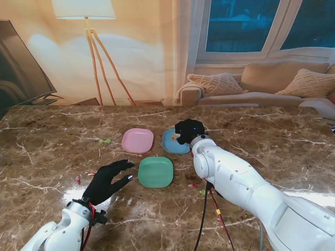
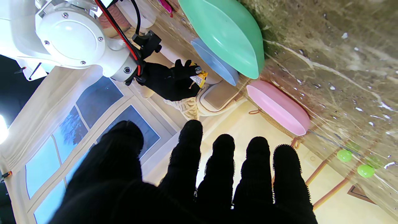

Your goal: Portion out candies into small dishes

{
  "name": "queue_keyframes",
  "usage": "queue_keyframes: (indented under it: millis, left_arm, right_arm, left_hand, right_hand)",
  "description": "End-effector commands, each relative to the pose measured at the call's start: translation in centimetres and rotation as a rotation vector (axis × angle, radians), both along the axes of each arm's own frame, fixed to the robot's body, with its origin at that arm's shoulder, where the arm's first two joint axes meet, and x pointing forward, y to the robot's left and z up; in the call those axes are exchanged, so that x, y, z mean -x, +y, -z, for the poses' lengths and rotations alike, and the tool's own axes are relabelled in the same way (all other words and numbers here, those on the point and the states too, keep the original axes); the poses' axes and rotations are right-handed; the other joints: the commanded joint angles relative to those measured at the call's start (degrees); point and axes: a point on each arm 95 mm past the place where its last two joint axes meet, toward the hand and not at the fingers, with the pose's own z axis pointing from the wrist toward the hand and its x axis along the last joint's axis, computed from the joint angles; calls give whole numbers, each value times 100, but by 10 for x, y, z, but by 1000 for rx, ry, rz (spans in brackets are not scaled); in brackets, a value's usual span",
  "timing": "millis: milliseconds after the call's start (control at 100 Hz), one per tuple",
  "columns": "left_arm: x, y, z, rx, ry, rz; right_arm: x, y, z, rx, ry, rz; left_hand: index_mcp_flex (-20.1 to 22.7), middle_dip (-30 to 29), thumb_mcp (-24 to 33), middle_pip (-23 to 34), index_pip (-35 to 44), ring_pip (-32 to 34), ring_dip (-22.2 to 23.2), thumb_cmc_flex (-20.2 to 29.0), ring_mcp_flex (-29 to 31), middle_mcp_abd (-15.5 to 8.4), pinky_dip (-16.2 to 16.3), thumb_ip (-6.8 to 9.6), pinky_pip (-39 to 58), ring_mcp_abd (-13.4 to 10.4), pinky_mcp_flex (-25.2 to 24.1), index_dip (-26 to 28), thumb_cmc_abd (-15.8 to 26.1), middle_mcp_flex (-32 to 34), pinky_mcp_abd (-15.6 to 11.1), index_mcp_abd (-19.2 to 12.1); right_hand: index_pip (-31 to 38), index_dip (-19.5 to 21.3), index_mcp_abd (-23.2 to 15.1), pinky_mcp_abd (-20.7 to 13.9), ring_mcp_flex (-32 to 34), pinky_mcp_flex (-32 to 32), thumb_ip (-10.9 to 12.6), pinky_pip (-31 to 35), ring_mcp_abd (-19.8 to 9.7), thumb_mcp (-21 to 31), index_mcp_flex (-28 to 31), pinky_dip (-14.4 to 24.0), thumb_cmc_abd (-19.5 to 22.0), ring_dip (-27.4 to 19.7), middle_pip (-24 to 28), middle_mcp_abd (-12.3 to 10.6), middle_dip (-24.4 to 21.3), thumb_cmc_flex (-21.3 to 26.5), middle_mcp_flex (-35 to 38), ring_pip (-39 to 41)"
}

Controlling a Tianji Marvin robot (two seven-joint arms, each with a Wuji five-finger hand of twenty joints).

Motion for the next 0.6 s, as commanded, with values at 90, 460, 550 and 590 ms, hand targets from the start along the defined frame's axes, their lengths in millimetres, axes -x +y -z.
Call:
queue_keyframes:
  millis: [90,460,550,590]
  left_arm:
    - [3,1,3,-4,10,-2]
    - [4,3,3,-5,10,-5]
    - [4,4,2,-7,6,-6]
    - [4,4,2,-6,4,-7]
  right_arm:
    - [-1,7,1,8,30,-1]
    - [7,3,-3,33,32,-3]
    - [14,-1,-11,31,12,-2]
    - [18,-4,-16,37,9,3]
  left_hand:
    - [-44,-87,-131,-62,13,-127,-49,48,-65,16,-26,-140,-72,-113,-42,76,202,-185,-64,-96]
    - [-38,-87,-126,-61,14,-126,-48,49,-65,21,-27,-137,-75,-112,-45,75,197,-181,-59,-89]
    - [-32,-87,-126,-62,16,-124,-47,48,-60,23,-28,-137,-77,-112,-44,77,197,-184,-60,-92]
    - [-32,-87,-126,-60,16,-126,-48,47,-64,19,-28,-137,-76,-115,-43,76,197,-178,-60,-86]
  right_hand:
    - [-647,168,105,-102,-562,-405,371,-279,-73,-14,-524,18,242,-345,-291,-48,-53,-208,-664,-435]
    - [-2626,1221,602,-132,-1387,-1007,1146,-752,-106,-14,-1022,11,357,-591,-521,22,-934,-750,-1940,-899]
    - [-2622,1251,586,-151,-1372,-1011,1142,-828,-118,-45,-986,-14,345,-607,-502,31,-972,-795,-1934,-911]
    - [-2606,1306,582,-215,-1307,-951,1144,-940,-141,-59,-970,-74,343,-679,-505,28,-1036,-814,-1911,-1005]
